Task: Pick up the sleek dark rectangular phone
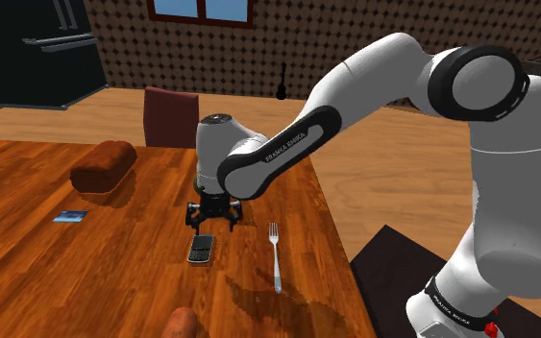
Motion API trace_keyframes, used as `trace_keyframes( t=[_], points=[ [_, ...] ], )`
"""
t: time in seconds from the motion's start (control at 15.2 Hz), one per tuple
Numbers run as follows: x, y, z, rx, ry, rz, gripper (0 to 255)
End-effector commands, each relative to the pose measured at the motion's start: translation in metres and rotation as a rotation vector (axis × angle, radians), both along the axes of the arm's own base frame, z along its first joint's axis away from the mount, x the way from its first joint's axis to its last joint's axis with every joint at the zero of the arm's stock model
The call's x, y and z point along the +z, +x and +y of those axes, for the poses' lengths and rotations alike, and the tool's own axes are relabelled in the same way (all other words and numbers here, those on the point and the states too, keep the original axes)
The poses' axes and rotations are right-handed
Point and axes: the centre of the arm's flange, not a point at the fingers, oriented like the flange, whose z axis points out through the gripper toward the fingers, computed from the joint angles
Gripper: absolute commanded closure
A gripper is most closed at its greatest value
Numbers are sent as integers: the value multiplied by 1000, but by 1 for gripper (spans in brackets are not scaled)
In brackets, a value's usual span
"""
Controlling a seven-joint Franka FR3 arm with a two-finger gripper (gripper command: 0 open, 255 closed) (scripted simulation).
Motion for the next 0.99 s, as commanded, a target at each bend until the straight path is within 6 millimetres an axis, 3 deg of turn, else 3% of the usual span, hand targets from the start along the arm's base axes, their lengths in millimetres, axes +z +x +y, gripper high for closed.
trace_keyframes(
  t=[0.0, 0.13, 0.66, 0.79, 0.86, 0.92],
  points=[
    [-18, 17, 14, -31, -2, 0, 0],
    [-34, 34, 26, -60, -1, 1, 0],
    [-75, 36, 26, -62, -1, 1, 0],
    [-75, 36, 26, -62, -1, 1, 0],
    [-75, 36, 26, -62, -1, 1, 255],
    [-75, 36, 26, -62, -1, 1, 255]
  ],
)
